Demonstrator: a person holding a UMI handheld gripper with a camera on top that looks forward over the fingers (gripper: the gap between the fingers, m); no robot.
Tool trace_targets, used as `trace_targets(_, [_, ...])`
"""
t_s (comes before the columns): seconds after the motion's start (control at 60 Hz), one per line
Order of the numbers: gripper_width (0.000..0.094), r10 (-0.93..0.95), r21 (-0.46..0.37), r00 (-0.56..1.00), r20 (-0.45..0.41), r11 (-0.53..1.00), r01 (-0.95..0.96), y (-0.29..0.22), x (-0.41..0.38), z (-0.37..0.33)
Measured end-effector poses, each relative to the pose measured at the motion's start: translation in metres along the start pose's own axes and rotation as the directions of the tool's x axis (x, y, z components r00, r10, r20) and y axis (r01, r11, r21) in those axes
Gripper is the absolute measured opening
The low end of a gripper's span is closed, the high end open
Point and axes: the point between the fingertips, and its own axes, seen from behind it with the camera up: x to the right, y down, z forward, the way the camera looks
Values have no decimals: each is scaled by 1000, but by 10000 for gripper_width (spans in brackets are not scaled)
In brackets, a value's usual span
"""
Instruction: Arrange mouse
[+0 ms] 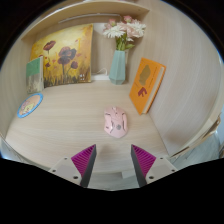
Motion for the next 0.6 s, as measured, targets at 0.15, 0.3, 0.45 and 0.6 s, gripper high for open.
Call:
trace_targets(0.15, [688,13,-5,999,33,1000,-13,-31,4,48])
trace_targets(0.3, [693,5,-13,998,64,1000,-4,-54,3,83])
trace_targets(0.45, [674,6,-9,996,87,1000,-6,-67,-2,100])
trace_targets(0.6, [558,21,-19,995,95,1000,-20,-70,-6,104])
